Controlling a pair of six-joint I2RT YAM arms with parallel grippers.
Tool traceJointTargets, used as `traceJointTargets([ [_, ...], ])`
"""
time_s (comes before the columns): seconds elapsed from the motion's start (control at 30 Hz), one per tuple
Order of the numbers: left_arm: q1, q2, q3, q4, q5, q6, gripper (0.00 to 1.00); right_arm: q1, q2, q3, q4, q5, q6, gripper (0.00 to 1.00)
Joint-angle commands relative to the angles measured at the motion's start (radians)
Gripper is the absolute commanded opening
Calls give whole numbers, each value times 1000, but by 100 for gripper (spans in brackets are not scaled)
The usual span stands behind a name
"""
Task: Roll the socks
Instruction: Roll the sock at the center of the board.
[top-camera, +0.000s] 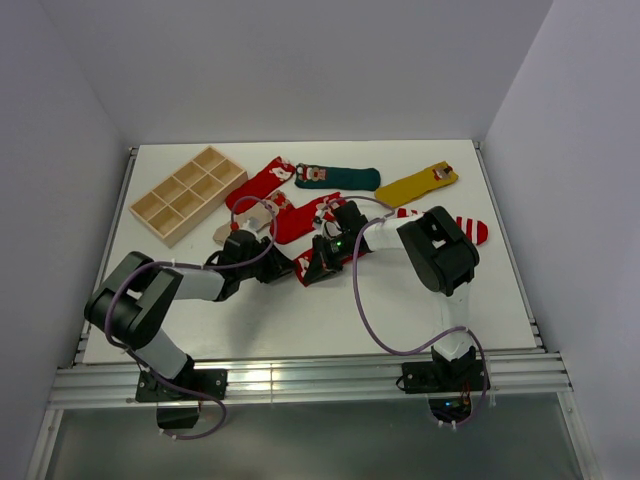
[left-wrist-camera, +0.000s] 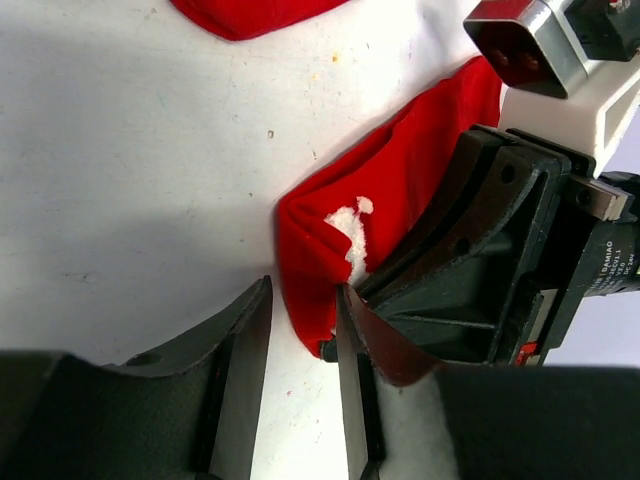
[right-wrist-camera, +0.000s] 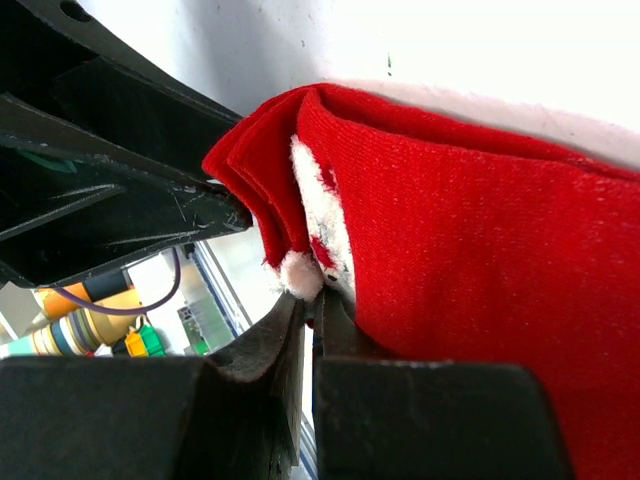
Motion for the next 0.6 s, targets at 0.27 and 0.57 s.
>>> traceJointTargets([
  [0.27, 9, 44, 10, 59, 17, -17, 35, -9, 24, 32, -18, 51, -22, 0],
  [0.57, 9, 74, 41, 36, 5, -21, 36, -9, 29, 36, -27, 49, -26, 0],
])
